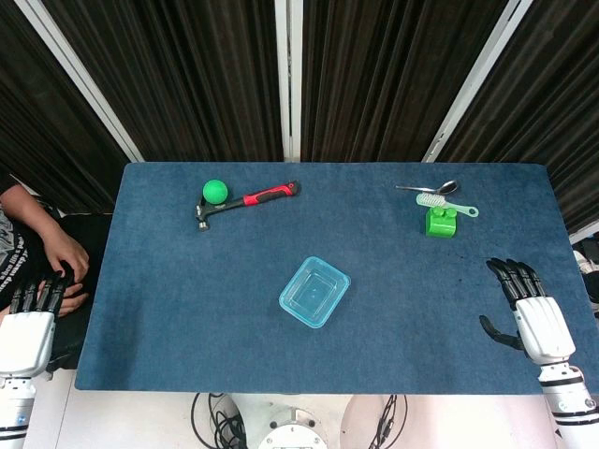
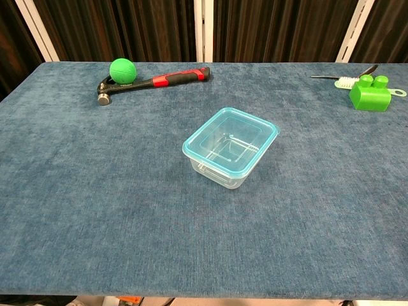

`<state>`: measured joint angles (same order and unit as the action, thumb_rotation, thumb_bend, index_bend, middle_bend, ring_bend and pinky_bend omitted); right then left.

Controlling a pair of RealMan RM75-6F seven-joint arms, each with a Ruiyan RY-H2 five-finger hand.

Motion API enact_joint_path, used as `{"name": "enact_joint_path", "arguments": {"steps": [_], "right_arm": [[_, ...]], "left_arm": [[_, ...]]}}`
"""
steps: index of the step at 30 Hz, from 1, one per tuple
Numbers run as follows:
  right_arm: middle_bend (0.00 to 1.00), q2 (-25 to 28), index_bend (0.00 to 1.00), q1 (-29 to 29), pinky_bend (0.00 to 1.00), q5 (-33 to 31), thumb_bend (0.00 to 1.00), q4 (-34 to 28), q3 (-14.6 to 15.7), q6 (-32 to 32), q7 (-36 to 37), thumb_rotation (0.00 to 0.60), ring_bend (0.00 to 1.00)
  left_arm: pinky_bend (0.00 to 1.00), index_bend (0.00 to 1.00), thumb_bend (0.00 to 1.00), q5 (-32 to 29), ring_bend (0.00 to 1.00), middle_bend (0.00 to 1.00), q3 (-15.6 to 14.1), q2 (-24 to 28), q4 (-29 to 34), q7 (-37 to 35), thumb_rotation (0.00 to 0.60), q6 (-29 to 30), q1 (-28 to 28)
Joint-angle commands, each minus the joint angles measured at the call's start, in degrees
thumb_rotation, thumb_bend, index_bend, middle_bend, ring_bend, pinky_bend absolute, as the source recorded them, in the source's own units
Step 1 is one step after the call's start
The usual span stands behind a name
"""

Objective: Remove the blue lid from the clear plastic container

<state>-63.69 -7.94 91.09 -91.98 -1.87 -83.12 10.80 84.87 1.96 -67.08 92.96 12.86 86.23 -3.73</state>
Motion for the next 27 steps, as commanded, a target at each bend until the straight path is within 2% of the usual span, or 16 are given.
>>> {"name": "enact_joint_path", "arguments": {"steps": [1, 9, 15, 23, 27], "right_arm": [[0.07, -0.1, 0.0, -0.4, 0.0, -0.1, 0.22, -0.2, -0.1, 0.5, -0.3, 0.6, 0.0], [0.07, -0.4, 0.0, -2.9, 0.0, 0.7, 0.22, -1.1, -0.8, 3.2, -1.7, 0.6, 0.0], [0.06, -3.5, 0.0, -9.5, 0.0, 4.3, 0.21, -1.6, -1.5, 10.1, -5.7, 0.6, 0.0], [0.0, -13.6, 0.0, -19.7, 0.0, 5.0, 0.03, 1.4, -3.7, 21.3, -12.7, 0.6, 0.0], [0.0, -20.0, 0.0, -23.8, 0.0, 3.9, 0.03, 5.8, -4.9, 25.0, -14.7, 0.6, 0.0]], "left_arm": [[0.0, 0.1, 0.0, -0.2, 0.0, 0.05, 0.1, 0.0, 0.0, -0.3, 0.6, -0.6, -0.4], [0.0, 0.1, 0.0, -0.7, 0.0, 0.05, 0.5, -0.1, 0.0, -0.6, 0.6, -1.1, -0.8], [0.0, 0.1, 0.0, -0.3, 0.0, 0.05, 0.6, -0.6, -0.1, -1.1, 0.6, -0.8, -0.9], [0.0, 0.1, 0.0, -0.1, 0.0, 0.05, 0.4, -0.5, 0.2, -1.4, 0.6, -0.1, -0.5], [0.0, 0.1, 0.0, 0.3, 0.0, 0.05, 0.1, -0.5, 0.3, -1.5, 0.6, 0.4, -0.2]]}}
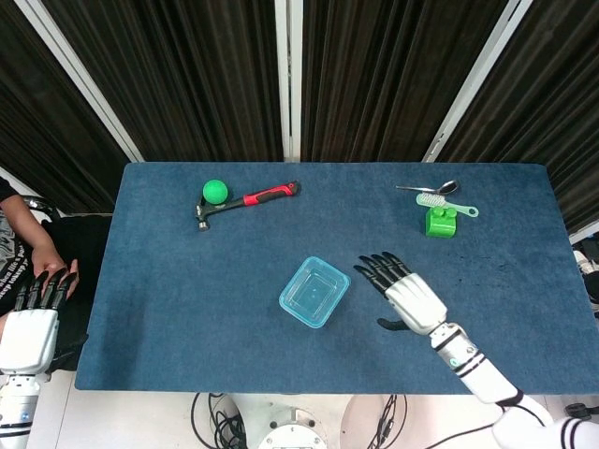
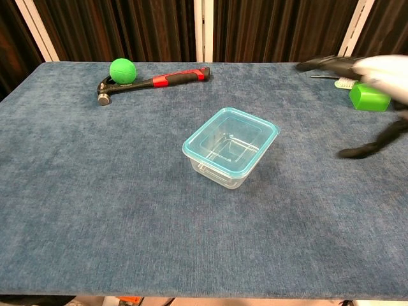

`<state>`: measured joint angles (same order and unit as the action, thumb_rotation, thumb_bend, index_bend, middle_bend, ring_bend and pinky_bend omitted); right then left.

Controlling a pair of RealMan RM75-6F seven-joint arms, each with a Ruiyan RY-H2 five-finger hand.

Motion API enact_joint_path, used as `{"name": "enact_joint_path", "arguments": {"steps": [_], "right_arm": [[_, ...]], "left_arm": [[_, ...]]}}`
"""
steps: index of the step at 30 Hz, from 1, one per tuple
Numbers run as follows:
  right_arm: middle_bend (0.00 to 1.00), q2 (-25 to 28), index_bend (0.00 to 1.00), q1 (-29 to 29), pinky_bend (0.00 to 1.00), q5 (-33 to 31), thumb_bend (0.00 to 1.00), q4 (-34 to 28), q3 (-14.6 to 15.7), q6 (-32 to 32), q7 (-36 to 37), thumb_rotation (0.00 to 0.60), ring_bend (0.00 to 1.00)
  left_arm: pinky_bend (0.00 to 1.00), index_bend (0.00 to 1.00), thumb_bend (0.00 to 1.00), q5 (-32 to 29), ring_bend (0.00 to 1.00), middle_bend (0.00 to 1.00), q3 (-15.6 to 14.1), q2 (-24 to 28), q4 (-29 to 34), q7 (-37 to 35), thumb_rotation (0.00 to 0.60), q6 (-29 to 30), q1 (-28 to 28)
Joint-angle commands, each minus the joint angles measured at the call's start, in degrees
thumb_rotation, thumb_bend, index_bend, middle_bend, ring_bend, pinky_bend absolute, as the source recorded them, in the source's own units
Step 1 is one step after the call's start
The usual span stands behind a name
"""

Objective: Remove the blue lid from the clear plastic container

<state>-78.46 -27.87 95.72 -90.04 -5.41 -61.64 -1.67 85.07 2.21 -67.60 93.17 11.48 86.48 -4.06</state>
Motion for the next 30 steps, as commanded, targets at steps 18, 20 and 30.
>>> {"name": "enact_joint_path", "arguments": {"steps": [18, 20, 30], "right_arm": [[0.0, -34.0, 0.0, -21.3, 0.0, -8.2, 0.02, 25.0, -11.4, 10.3, -3.8, 0.6, 0.0], [0.0, -36.0, 0.0, -23.9, 0.0, -9.8, 0.02, 26.6, -12.8, 12.7, -4.3, 0.6, 0.0], [0.02, -16.6, 0.0, -19.5, 0.0, -14.3, 0.08, 6.1, -9.2, 17.6, 1.0, 0.6, 0.0]], "left_arm": [[0.0, 0.1, 0.0, 0.3, 0.0, 0.05, -0.7, -0.2, -0.5, -1.7, 0.6, 1.2, 1.3], [0.0, 0.1, 0.0, 0.1, 0.0, 0.05, -0.6, -0.3, -0.6, -1.9, 0.6, 0.9, 1.2], [0.0, 0.1, 0.0, 0.2, 0.0, 0.05, -0.3, -0.2, -1.6, -3.2, 0.6, -0.3, 0.4]]}}
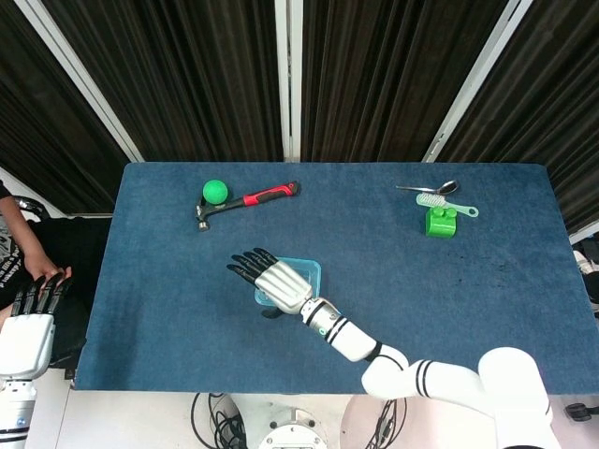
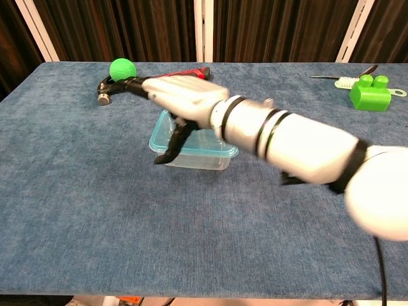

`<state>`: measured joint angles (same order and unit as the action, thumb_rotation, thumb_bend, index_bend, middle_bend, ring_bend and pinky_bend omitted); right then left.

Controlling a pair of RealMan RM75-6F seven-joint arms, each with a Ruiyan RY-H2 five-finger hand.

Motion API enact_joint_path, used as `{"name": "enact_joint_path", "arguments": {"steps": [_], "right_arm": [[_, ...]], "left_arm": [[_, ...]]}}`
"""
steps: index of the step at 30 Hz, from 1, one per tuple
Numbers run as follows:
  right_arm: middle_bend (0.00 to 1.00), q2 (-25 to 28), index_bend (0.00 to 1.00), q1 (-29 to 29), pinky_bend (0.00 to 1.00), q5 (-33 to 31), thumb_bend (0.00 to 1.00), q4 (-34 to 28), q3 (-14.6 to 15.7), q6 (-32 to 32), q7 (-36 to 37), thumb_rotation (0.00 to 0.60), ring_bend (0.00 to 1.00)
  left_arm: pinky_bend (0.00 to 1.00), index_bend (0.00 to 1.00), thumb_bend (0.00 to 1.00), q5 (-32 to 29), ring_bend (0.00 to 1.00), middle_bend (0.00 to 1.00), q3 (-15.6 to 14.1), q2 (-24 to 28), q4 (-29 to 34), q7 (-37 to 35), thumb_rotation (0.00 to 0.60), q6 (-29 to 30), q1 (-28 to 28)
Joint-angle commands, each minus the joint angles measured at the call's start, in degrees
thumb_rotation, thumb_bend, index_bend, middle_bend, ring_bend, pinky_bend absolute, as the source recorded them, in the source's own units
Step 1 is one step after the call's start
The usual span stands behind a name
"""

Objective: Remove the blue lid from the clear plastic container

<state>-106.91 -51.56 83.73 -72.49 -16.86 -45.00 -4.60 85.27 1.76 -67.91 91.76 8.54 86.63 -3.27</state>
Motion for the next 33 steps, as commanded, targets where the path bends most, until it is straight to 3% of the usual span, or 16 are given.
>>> {"name": "enact_joint_path", "arguments": {"steps": [1, 6, 14, 17, 22, 27, 33], "right_arm": [[0.03, 14.2, 0.0, 5.2, 0.0, -2.4, 0.1, -13.2, 2.8, 0.7, 5.1, 0.6, 0.0], [0.04, 25.0, 0.0, 11.1, 0.0, -1.0, 0.12, -19.5, 5.6, -5.0, 8.4, 0.6, 0.0], [0.06, 36.0, 0.0, 22.9, 0.0, 3.6, 0.14, -22.7, 9.6, -22.1, 15.0, 0.6, 0.0], [0.07, 37.0, 0.0, 26.2, 0.0, 5.4, 0.15, -20.6, 10.3, -28.3, 17.1, 0.6, 0.0], [0.07, 38.0, 0.0, 29.8, 0.0, 5.1, 0.16, -18.5, 11.3, -32.5, 16.2, 0.6, 0.0], [0.07, 38.3, 0.0, 30.9, 0.0, 6.3, 0.16, -17.3, 12.1, -33.9, 18.3, 0.6, 0.0], [0.07, 37.6, 0.0, 31.0, 0.0, 7.4, 0.17, -15.9, 12.6, -34.1, 20.0, 0.6, 0.0]], "left_arm": [[0.0, 0.1, 0.0, 0.1, 0.0, 0.05, 0.2, 0.2, -0.2, -0.4, 0.6, -0.8, -0.7], [0.0, 0.1, 0.0, 2.2, 0.0, 0.05, 1.2, 2.4, 2.4, 2.3, 0.6, -5.1, -4.9], [0.0, 0.09, 0.0, 1.5, 0.0, 0.05, 6.1, 3.6, 11.8, 9.9, 0.6, -25.0, -20.9], [0.0, 0.06, 0.0, -2.9, 0.0, 0.05, 8.4, 1.6, 14.5, 16.0, 0.6, -31.4, -26.4], [0.0, 0.02, 0.0, -11.9, 0.0, 0.02, 11.0, -4.8, 15.8, 19.6, 0.6, -39.8, -34.8], [0.0, 0.0, 0.0, -21.0, 0.0, 0.0, 11.7, -11.0, 13.8, 27.3, 0.6, -41.5, -41.0], [0.0, 0.0, 0.0, -36.4, 0.0, 0.0, 11.2, -15.4, 13.4, 35.0, 0.6, -40.8, -48.5]]}}
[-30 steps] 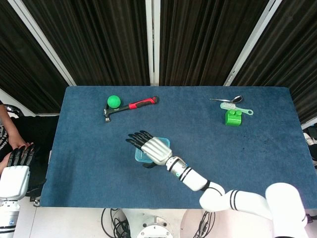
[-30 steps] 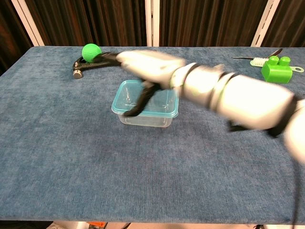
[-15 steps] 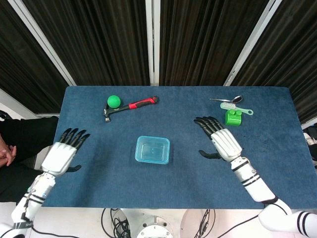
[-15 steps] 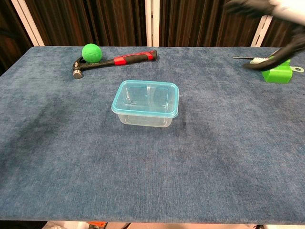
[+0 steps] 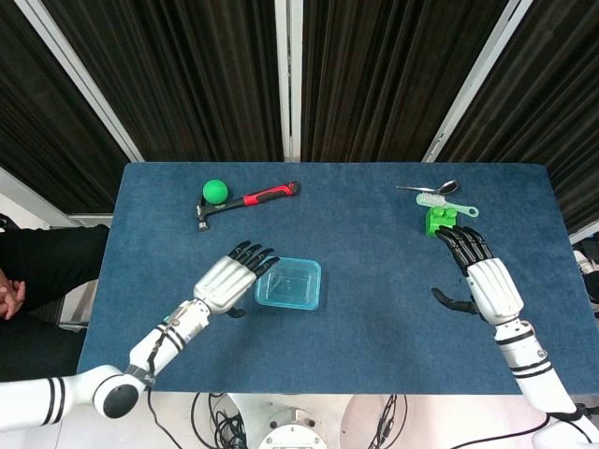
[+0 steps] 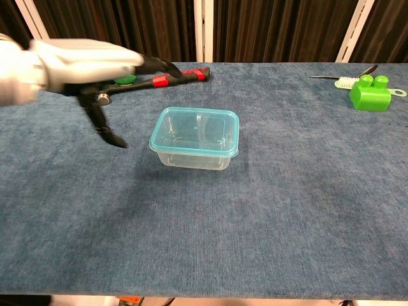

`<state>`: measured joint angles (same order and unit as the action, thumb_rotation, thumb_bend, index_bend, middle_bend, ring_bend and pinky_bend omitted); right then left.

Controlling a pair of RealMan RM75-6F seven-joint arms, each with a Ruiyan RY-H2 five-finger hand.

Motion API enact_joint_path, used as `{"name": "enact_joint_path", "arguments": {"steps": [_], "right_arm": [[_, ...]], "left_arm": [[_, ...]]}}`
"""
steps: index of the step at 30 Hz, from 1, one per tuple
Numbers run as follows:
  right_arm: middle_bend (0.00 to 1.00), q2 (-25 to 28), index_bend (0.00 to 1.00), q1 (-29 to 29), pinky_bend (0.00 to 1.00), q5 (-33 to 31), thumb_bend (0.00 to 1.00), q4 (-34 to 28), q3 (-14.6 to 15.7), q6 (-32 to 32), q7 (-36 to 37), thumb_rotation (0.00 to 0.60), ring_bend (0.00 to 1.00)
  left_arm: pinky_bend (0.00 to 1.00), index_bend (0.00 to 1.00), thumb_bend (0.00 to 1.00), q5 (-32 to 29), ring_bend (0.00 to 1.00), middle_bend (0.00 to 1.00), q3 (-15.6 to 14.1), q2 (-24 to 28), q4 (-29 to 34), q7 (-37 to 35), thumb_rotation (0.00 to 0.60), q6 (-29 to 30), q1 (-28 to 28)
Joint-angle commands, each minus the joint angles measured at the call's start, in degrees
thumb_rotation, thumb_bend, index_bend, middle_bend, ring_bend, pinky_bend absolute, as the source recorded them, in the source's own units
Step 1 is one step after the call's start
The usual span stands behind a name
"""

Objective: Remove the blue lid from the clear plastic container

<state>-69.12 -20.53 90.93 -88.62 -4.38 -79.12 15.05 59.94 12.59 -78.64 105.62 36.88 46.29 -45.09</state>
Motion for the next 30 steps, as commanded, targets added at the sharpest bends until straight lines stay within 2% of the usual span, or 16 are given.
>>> {"name": "enact_joint_path", "arguments": {"steps": [1, 7, 13, 18, 24, 30], "right_arm": [[0.07, -0.3, 0.0, 0.0, 0.0, 0.4, 0.17, 0.5, 0.1, 0.0, 0.6, 0.6, 0.0], [0.07, -1.0, 0.0, 0.0, 0.0, 0.8, 0.17, 1.5, 0.2, -0.2, 1.9, 0.6, 0.0], [0.07, -1.4, 0.0, 0.1, 0.0, 1.5, 0.17, 2.3, 0.8, -0.1, 2.6, 0.6, 0.0], [0.07, -1.9, 0.0, 0.0, 0.0, 2.9, 0.17, 2.6, 1.7, 0.1, 2.5, 0.6, 0.0], [0.06, -2.9, 0.0, -0.8, 0.0, 4.9, 0.17, 2.7, 2.7, 1.1, 0.9, 0.6, 0.0], [0.06, -4.4, 0.0, -1.6, 0.0, 5.8, 0.17, 3.3, 3.1, 1.9, 0.2, 0.6, 0.0]], "left_arm": [[0.0, 0.0, 0.0, -14.1, 0.0, 0.0, 0.3, -5.3, -0.4, 7.6, 0.6, 0.0, -8.1], [0.0, 0.0, 0.0, -26.5, 0.0, 0.0, 0.1, -7.9, -2.9, 10.2, 0.6, 2.3, -14.7], [0.0, 0.0, 0.0, -34.4, 0.0, 0.0, -0.1, -9.7, -7.3, 9.4, 0.6, 2.7, -18.7], [0.0, 0.0, 0.0, -37.0, 0.0, 0.0, -0.4, -9.5, -9.5, 7.4, 0.6, 2.5, -20.0], [0.0, 0.0, 0.0, -39.6, 0.0, 0.0, -1.6, -7.8, -8.6, 5.0, 0.6, -0.1, -21.3], [0.0, 0.0, 0.0, -40.4, 0.0, 0.0, -2.3, -8.6, -10.6, 3.1, 0.6, -1.1, -23.3]]}}
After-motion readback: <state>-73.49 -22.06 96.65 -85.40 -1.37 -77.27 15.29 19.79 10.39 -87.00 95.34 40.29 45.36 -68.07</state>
